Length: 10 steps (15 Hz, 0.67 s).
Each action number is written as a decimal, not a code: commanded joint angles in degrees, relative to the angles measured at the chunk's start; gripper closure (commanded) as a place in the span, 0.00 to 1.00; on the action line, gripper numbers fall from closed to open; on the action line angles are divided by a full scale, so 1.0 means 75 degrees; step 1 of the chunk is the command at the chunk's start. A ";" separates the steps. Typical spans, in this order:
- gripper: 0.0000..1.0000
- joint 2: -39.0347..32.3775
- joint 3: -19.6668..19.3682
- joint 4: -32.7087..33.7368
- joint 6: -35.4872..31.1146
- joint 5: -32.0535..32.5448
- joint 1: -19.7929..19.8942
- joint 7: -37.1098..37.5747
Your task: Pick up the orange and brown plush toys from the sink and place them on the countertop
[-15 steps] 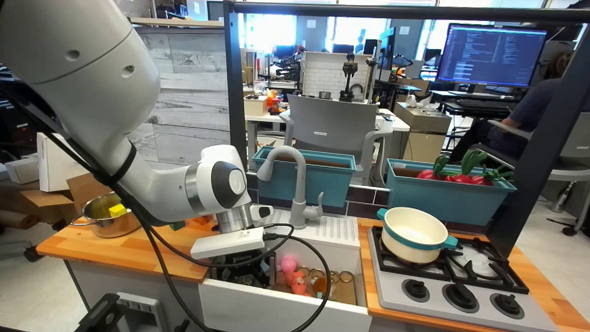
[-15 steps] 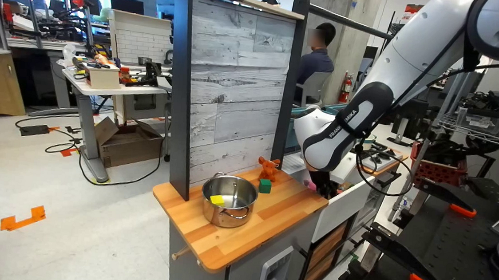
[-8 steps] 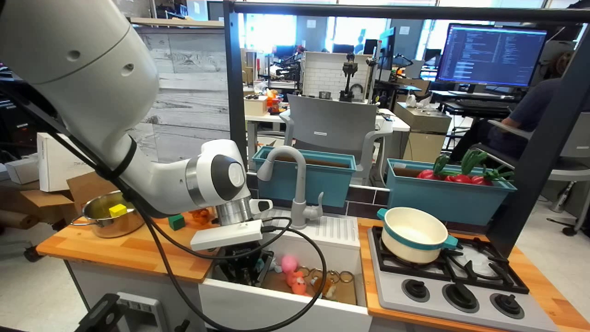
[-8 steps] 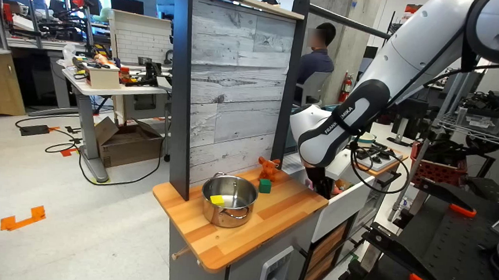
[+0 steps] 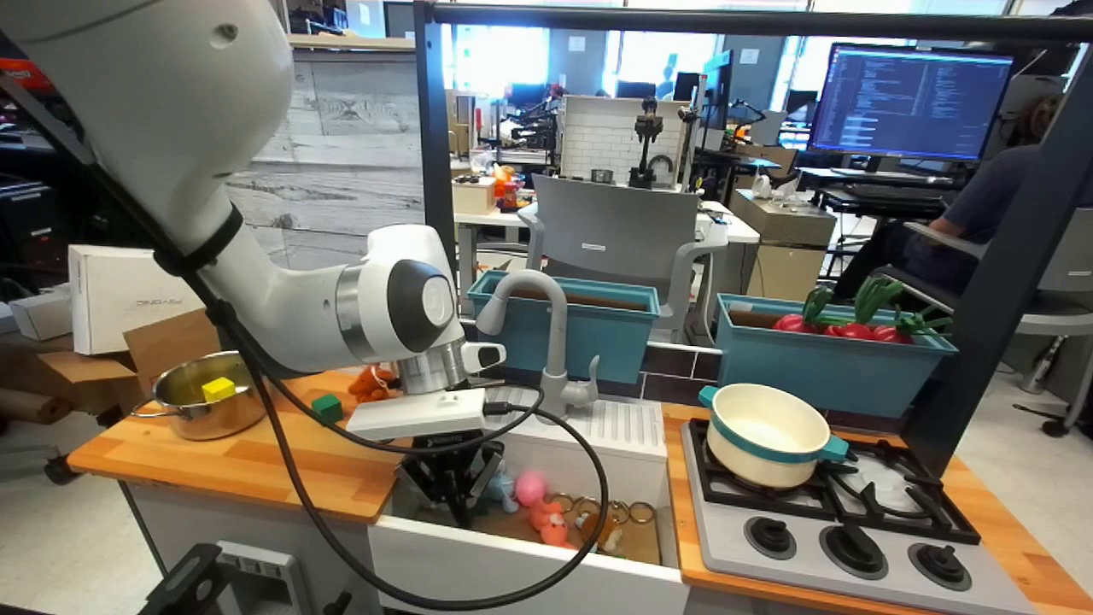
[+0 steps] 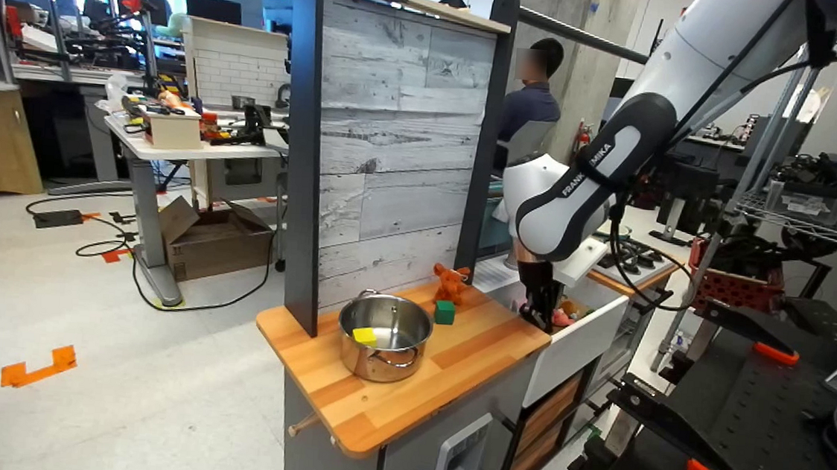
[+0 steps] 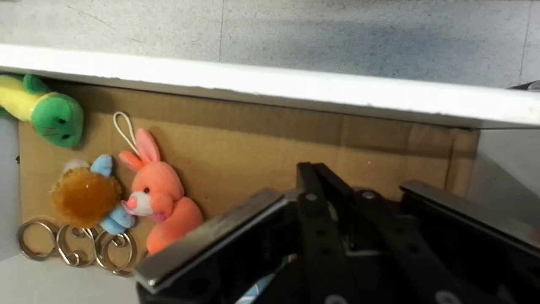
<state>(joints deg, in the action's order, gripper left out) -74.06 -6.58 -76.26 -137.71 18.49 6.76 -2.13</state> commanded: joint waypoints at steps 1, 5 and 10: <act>0.99 0.1253 0.0206 -0.1877 -0.0895 -0.0052 0.0229 -0.0063; 0.99 0.1922 0.0159 -0.2883 -0.1675 -0.0255 0.0123 -0.0374; 0.99 0.2901 0.0536 -0.3925 -0.2355 -0.0244 0.0137 -0.0919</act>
<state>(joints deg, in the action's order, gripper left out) -58.42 -4.64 -99.11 -153.30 18.43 7.29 -4.04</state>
